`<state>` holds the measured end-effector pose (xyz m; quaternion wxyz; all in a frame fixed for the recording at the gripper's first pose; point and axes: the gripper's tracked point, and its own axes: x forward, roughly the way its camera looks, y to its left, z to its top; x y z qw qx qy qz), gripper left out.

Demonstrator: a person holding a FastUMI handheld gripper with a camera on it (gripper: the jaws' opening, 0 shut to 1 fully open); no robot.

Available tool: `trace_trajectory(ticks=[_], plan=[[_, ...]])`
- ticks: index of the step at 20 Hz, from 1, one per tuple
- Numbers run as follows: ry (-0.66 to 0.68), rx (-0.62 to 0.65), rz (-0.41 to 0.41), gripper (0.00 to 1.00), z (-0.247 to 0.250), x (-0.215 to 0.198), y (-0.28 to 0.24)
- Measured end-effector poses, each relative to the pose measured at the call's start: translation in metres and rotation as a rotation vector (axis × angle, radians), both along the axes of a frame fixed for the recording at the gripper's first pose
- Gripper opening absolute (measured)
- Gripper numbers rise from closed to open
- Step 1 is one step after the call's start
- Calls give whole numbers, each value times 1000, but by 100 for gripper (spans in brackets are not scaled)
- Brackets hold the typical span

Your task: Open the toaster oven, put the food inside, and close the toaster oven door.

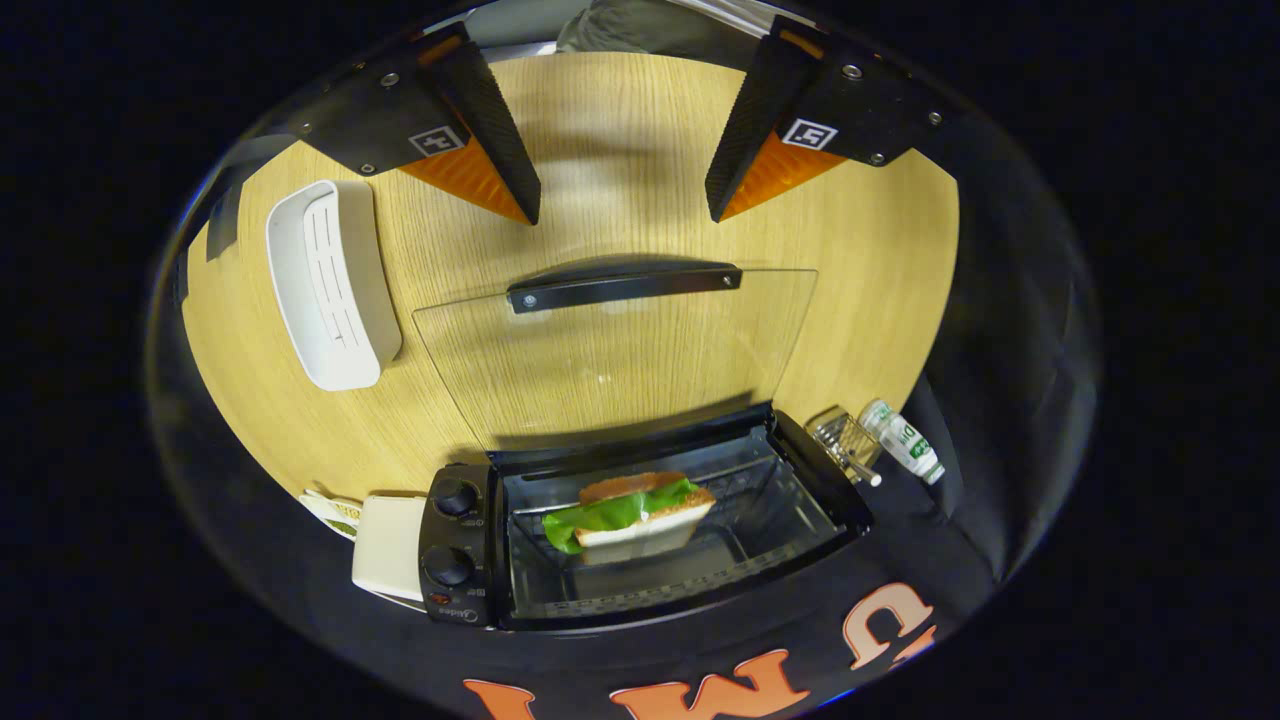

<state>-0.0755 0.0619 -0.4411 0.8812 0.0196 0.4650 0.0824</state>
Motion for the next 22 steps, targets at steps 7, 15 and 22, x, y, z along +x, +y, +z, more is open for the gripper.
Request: trace_trajectory(ticks=[7, 15, 22], plan=[[1, -163, 13, 100, -25, 18, -1], [-32, -220, 22, 100, -38, 40, 3], [-60, -198, 50, 100, -5, 43, 5]])
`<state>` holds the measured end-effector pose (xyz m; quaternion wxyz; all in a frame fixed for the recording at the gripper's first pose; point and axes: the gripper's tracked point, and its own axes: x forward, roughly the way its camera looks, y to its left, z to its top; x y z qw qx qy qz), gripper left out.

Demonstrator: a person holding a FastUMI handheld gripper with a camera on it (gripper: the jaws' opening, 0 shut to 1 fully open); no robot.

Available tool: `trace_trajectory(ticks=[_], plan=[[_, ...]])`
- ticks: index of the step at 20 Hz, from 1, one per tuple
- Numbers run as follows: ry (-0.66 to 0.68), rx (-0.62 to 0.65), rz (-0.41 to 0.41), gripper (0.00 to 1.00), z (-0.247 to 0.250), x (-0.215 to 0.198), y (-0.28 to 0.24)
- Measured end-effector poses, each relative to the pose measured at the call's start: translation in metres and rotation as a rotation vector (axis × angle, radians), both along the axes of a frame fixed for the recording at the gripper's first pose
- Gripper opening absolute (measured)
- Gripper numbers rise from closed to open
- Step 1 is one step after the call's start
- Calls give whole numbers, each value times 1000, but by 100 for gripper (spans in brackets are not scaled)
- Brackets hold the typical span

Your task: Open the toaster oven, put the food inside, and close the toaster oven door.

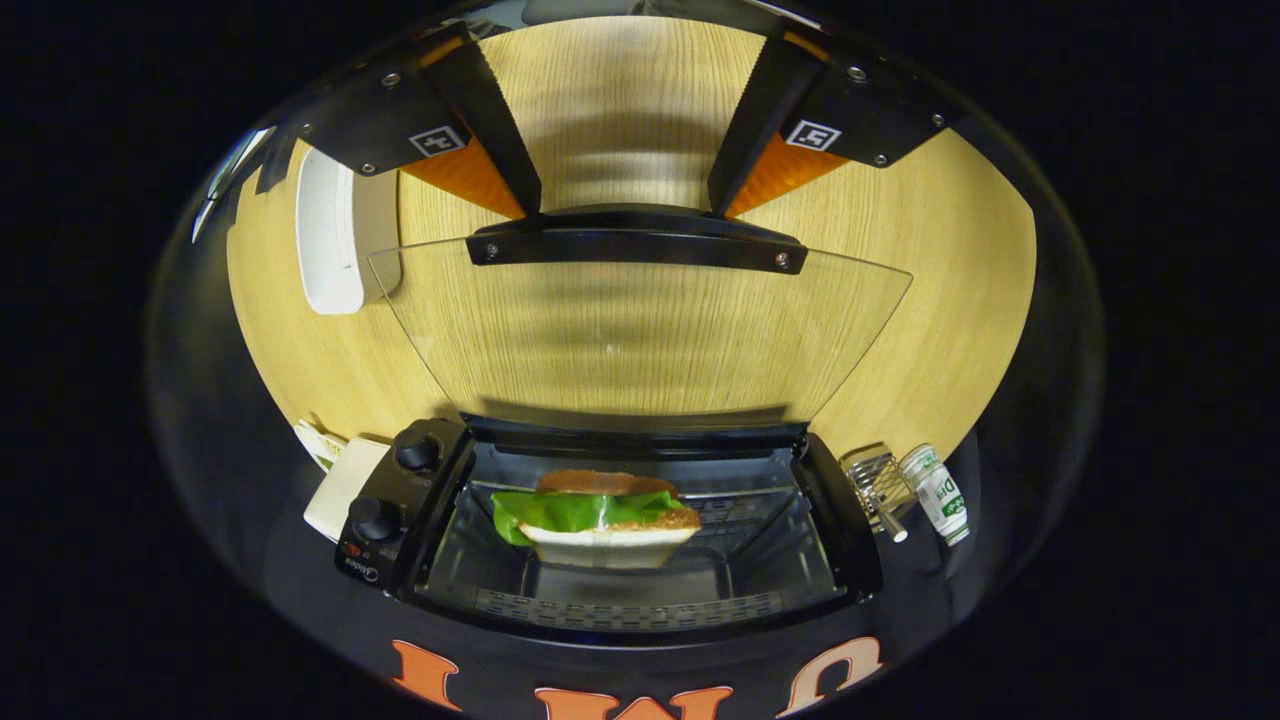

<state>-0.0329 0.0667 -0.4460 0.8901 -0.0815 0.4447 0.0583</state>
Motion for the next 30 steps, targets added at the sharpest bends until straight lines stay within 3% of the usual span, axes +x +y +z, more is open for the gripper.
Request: trace_trajectory(ticks=[11, 20, 24, 26, 30], plan=[[-127, -13, 41, 100, 87, 54, 5], [-226, 34, 45, 100, 117, 111, 18], [-368, 49, 23, 100, 142, 143, 17], [-313, 83, 14, 100, 131, 132, 19], [-330, 21, 33, 100, 139, 116, -6]])
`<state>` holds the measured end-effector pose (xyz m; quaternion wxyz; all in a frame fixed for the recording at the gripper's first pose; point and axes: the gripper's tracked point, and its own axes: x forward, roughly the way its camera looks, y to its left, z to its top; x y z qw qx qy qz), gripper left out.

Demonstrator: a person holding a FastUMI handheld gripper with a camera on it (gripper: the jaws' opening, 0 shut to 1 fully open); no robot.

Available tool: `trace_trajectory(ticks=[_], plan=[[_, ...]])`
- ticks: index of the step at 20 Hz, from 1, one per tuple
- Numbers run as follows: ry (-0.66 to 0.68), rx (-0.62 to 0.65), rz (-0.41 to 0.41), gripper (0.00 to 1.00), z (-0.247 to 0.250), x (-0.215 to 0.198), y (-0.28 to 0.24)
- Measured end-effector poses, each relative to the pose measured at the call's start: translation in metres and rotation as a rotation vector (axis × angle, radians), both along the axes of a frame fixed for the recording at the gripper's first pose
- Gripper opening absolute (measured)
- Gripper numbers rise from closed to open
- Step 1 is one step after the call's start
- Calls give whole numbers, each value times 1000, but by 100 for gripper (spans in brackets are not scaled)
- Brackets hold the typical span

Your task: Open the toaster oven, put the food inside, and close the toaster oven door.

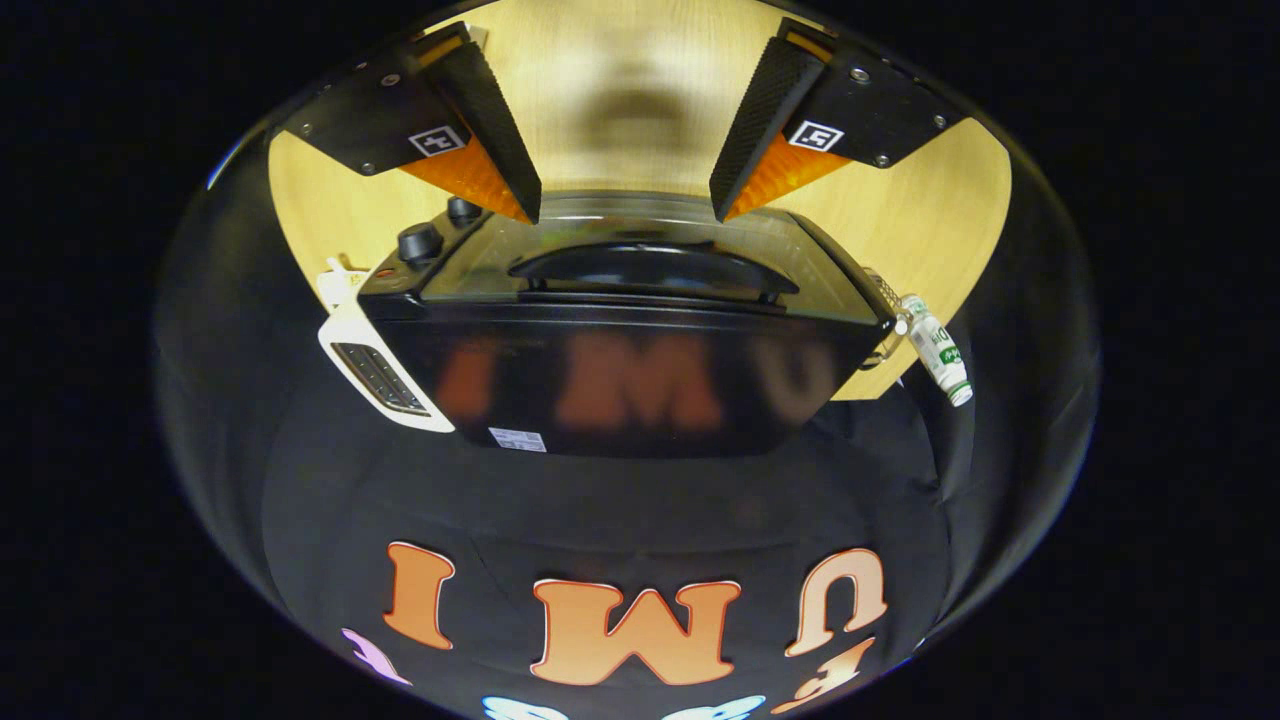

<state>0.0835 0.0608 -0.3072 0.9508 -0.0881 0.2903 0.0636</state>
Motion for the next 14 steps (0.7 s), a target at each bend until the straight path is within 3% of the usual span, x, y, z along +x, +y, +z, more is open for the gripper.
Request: trace_trajectory(ticks=[5, 14], plan=[[-54, 30, -38, 100, 49, -9, -52], [-292, 69, -77, 100, 205, 3, -163]])
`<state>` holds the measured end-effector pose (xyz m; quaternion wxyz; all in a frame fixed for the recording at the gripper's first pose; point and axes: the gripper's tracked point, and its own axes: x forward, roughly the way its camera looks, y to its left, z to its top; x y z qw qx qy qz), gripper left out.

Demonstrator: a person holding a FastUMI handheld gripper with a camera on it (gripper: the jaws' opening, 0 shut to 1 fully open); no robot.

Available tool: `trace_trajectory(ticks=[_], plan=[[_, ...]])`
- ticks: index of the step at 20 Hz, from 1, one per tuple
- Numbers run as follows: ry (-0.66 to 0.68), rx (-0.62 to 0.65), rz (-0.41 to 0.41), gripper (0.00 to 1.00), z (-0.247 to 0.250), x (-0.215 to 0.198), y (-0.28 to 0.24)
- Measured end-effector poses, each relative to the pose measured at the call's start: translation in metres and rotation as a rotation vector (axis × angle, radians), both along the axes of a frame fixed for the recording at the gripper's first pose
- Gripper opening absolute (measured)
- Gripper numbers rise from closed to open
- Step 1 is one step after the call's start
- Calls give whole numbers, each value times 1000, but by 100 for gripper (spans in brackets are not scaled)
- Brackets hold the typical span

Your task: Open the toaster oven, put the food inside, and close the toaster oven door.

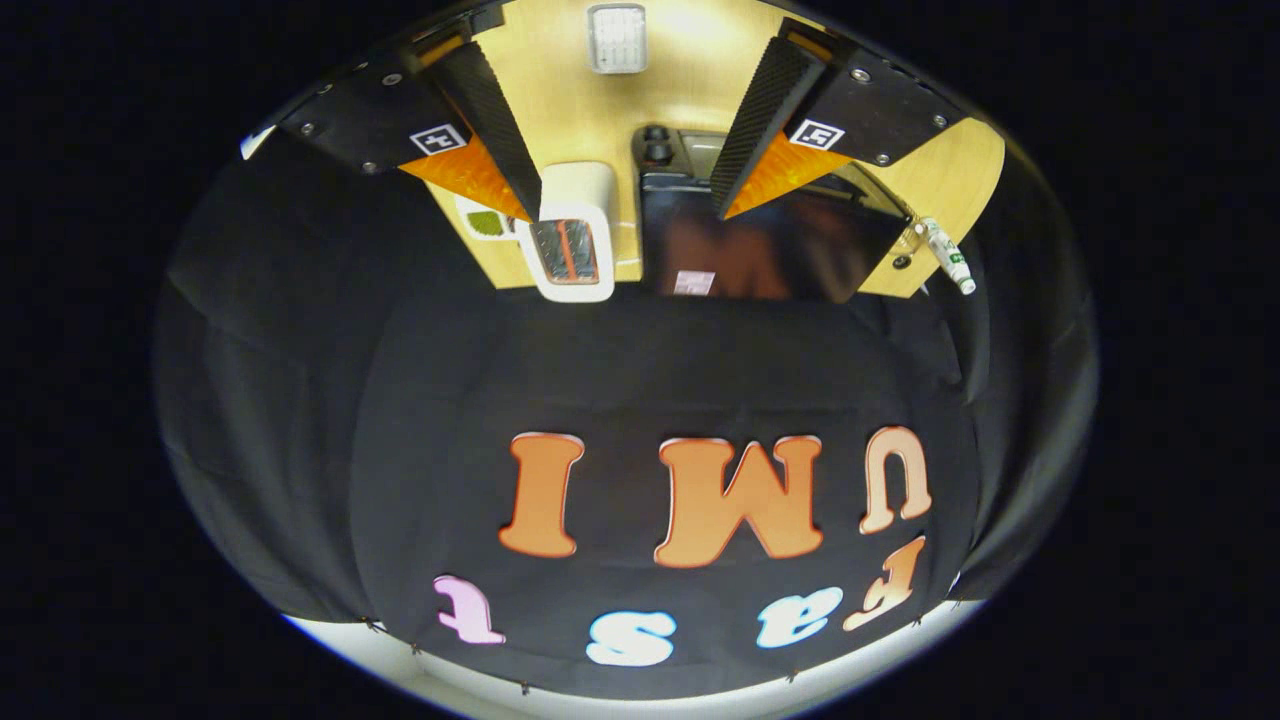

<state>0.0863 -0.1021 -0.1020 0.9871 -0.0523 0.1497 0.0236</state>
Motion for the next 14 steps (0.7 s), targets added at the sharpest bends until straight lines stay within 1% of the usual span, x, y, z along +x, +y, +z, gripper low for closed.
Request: trace_trajectory(ticks=[4, 8, 11, 14], plan=[[-103, 5, -17, 100, 54, -3, -50], [-192, 11, -29, 100, 92, -9, -84], [-223, 41, -27, 100, 101, -18, -102], [-222, 73, -22, 100, 97, -20, -112]])
